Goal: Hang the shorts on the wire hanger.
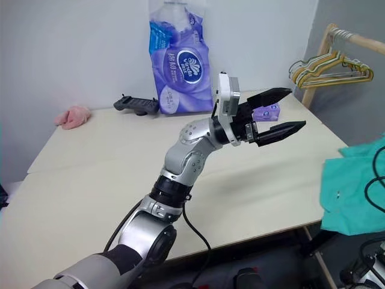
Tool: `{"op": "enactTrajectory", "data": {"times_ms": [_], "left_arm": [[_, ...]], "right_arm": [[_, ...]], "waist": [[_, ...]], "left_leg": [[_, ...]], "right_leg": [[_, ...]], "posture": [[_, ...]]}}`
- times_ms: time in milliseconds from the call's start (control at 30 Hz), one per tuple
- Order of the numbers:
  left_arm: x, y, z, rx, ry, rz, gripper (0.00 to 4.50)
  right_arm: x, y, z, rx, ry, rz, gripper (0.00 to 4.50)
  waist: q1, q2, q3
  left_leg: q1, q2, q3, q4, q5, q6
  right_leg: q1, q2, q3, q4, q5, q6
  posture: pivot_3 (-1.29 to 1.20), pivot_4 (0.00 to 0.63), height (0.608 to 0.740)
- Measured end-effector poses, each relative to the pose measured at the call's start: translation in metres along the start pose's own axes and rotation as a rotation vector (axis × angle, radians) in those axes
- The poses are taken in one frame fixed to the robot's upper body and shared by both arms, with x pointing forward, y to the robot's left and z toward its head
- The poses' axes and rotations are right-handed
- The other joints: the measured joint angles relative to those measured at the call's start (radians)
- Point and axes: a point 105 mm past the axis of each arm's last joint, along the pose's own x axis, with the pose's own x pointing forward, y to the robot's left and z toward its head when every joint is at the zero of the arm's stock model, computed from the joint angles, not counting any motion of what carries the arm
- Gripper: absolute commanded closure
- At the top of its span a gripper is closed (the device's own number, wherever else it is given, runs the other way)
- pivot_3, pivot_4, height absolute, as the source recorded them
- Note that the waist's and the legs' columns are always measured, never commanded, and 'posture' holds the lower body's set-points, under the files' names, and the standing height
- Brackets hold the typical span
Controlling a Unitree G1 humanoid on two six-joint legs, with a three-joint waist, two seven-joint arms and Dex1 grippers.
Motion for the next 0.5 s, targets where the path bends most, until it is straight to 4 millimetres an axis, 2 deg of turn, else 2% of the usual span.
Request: {"op": "enactTrajectory", "data": {"times_ms": [167,333,500], "left_arm": [[0.002,0.001,-0.025,-0.007,0.093,0.031,0.03],[0.007,0.001,-0.044,0.023,0.17,0.056,0.03],[0.013,0.001,-0.046,0.056,0.193,0.07,0.03]], "right_arm": [[0.006,-0.027,0.014,0.043,-0.026,-0.111,4.5],[0.011,-0.035,0.011,0.082,0.005,-0.164,4.5],[0.017,-0.036,0.013,0.134,0.04,-0.176,4.5]], "waist": [[-0.006,0.002,-0.001],[-0.015,0.003,-0.002],[-0.021,0.005,-0.003]], "left_leg": [[0.001,0.0,0.002,0.0,-0.001,0.001],[0.001,-0.001,0.003,-0.001,-0.001,0.002],[0.002,-0.001,0.004,-0.001,-0.003,0.004]], "right_leg": [[0.0,0.0,0.002,-0.001,-0.003,0.005],[0.0,0.0,0.004,-0.001,-0.003,0.006],[0.0,0.0,0.006,-0.001,-0.004,0.007]], "posture": [[-0.27,0.013,0.74],[-0.27,0.01,0.74],[-0.27,0.007,0.74]]}}
